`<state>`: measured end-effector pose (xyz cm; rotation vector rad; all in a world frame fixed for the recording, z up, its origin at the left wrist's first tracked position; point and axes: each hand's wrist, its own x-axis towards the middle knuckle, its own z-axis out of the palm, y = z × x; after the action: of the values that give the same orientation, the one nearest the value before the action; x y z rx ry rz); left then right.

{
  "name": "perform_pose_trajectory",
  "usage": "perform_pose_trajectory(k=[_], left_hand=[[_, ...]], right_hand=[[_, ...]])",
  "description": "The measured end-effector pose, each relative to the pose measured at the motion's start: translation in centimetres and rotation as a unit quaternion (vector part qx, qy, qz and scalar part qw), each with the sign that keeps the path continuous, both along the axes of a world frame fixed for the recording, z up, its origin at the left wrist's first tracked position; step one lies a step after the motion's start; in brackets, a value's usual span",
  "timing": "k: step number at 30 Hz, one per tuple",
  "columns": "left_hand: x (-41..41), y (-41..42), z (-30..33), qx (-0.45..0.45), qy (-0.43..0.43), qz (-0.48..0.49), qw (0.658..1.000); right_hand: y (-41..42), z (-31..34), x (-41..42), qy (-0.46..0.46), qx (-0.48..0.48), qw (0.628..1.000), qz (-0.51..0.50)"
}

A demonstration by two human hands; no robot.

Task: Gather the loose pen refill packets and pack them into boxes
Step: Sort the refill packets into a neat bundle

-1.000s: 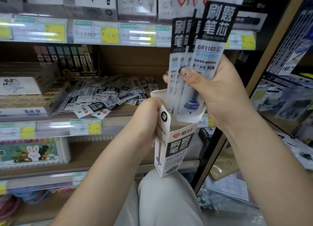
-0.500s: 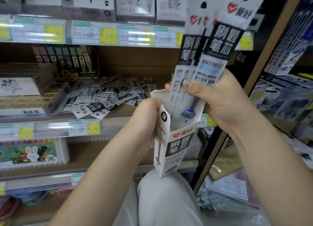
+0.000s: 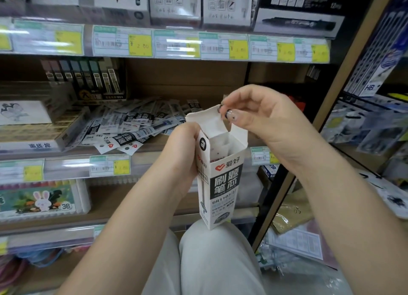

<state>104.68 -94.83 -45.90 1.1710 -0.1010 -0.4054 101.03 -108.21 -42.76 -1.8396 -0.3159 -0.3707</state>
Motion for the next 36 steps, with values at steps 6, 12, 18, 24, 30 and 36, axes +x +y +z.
perform_pose_trajectory(k=[6, 12, 18, 24, 30, 36], left_hand=[[-0.8, 0.3, 0.2, -0.065, 0.003, 0.085, 0.994], [-1.2, 1.1, 2.2, -0.253, -0.053, 0.159, 0.953], [-2.3, -0.4, 3.3, -0.311, -0.104, 0.154, 0.932], [-1.7, 0.6, 1.5, -0.216, -0.13, 0.133, 0.959], [-0.1, 2.3, -0.2, -0.037, -0.172, -0.007, 0.984], [1.9, 0.4, -1.1, 0.053, -0.177, -0.011, 0.983]], right_hand=[[-0.5, -0.5, -0.7, 0.034, -0.043, 0.997, -0.046], [0.2, 0.4, -3.0, 0.045, -0.217, 0.973, -0.059], [1.7, 1.0, -3.0, -0.047, -0.371, 0.919, -0.13], [-1.4, 2.5, -0.3, -0.032, -0.427, 0.9, -0.084], [-2.4, 2.5, 3.2, -0.051, -0.497, 0.863, -0.072], [-2.9, 0.9, 6.5, -0.087, -0.567, 0.811, -0.116]])
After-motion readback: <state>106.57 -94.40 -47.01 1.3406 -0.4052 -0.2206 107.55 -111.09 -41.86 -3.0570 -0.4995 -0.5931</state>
